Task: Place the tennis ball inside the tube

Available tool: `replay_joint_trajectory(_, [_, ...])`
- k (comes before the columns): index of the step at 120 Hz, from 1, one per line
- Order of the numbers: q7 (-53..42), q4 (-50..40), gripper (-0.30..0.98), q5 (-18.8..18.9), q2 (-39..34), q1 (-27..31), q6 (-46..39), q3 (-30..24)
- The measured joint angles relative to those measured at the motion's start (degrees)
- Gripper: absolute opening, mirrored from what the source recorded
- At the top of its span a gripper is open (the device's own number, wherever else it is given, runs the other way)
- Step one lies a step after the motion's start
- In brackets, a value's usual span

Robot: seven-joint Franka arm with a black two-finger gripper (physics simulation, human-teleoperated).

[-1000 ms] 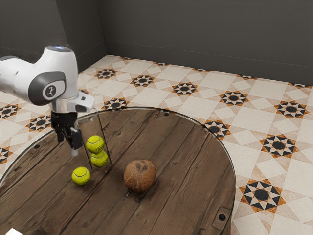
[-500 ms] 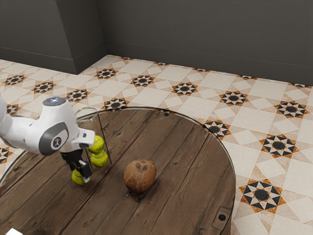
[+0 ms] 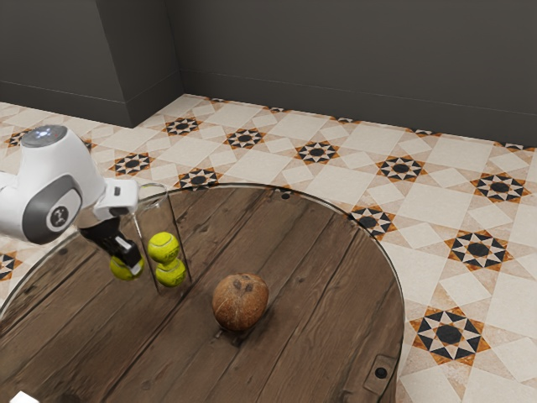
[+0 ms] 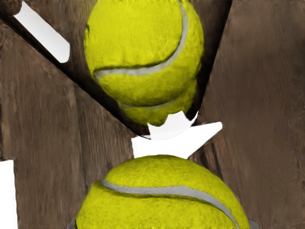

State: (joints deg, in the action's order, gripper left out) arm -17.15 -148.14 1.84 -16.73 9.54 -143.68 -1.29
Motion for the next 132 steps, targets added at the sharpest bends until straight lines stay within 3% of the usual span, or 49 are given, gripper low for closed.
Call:
replay_joint_trajectory(19, [2.3, 0.4, 0.20, 0.7, -11.4, 0.0, 10.9, -0.2])
replay_joint_trajectory(38, [3.9, 7.9, 0.15, 1.1, -15.8, -0.4, 17.2, -1.8])
replay_joint_trajectory(57, [5.1, 20.6, 0.13, 1.3, -7.1, -0.6, 20.8, -2.4])
replay_joint_trajectory(84, [6.5, 30.8, 0.12, 2.0, 7.3, 0.6, 22.9, -1.8])
replay_joint_trajectory(105, [6.5, 34.8, 0.36, 2.4, 11.6, 0.5, 23.7, -1.9])
replay_joint_trajectory(132, [5.7, 36.0, 0.55, 1.9, 13.2, 0.6, 24.4, -1.9])
